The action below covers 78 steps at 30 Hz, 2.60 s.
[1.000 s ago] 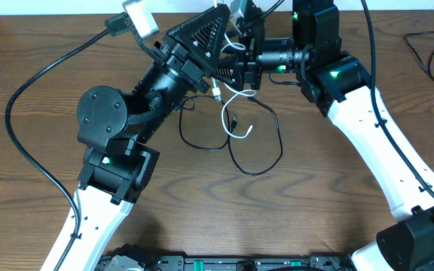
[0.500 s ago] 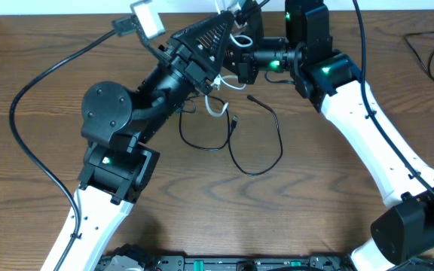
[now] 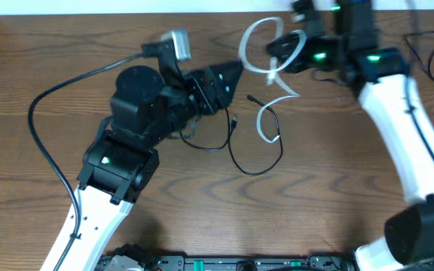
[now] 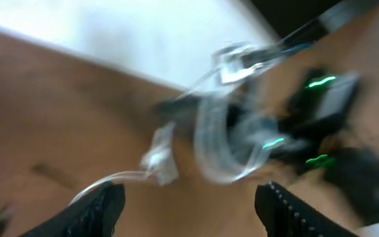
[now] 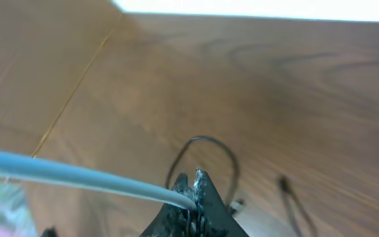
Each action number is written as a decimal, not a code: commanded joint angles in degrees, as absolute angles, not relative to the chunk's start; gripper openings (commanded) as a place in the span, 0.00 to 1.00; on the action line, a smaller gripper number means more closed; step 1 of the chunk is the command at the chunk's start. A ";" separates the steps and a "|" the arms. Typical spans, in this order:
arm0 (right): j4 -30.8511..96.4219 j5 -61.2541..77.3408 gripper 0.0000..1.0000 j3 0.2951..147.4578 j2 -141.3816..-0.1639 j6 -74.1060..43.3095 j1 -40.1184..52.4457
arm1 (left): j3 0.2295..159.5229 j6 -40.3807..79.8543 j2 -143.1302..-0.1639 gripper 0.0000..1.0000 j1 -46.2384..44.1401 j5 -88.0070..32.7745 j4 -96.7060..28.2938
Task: Untangle cables
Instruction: 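Pull the white cable away to the right with the right gripper, then lower the white cable at the right table edge and release it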
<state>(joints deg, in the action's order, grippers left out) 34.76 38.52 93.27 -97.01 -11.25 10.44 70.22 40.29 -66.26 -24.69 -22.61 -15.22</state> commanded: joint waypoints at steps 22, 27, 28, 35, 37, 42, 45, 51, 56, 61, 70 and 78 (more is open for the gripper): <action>50.09 6.61 0.01 93.97 -85.34 -23.51 -34.65 | 71.11 30.65 -77.17 0.74 -24.56 -23.35 -28.23; 47.40 1.02 0.01 93.97 -88.77 -28.34 -40.49 | 71.11 30.63 -77.17 0.74 -24.56 -23.35 -28.27; 46.59 -0.30 0.01 93.97 -89.67 -28.91 -41.39 | 71.11 30.65 -77.17 0.74 -24.56 -23.35 -28.27; 40.18 -6.92 0.01 93.97 -97.60 -33.06 -45.80 | 71.11 30.65 -77.17 0.74 -25.19 -23.33 -28.25; 38.89 -6.98 0.01 93.97 -99.79 -33.01 -46.26 | 71.11 30.65 -77.17 0.74 -25.61 -23.33 -28.25; 37.21 -7.01 0.01 93.97 -105.06 -32.93 -46.74 | 71.11 30.65 -77.17 0.74 -25.85 -23.31 -28.23; 37.08 -7.01 0.17 93.97 -107.57 -32.71 -46.81 | 71.11 30.68 -77.17 0.74 -25.85 -23.33 -28.23; 39.24 -6.98 0.80 93.97 -110.21 -31.22 -47.03 | 71.11 30.68 -77.17 0.74 -25.85 -23.33 -28.23; 40.82 -4.69 0.99 93.97 -110.13 -30.44 -47.11 | 71.11 30.65 -77.17 0.74 -25.85 -23.33 -28.25; 46.54 -8.82 0.99 93.97 -110.15 -31.11 -47.05 | 71.11 30.68 -77.17 0.74 -25.85 -23.33 -28.25; 51.24 -11.99 0.99 93.97 -110.17 -33.32 -47.05 | 71.11 30.68 -77.17 0.74 -25.85 -23.35 -28.27; 48.84 34.68 0.99 93.97 -110.17 -18.26 -47.07 | 71.11 30.65 -77.17 0.74 -25.85 -23.33 -28.23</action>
<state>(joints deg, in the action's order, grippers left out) 49.39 10.85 93.67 -110.30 -24.23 -46.89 70.22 31.44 -76.88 -25.78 -22.63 -28.16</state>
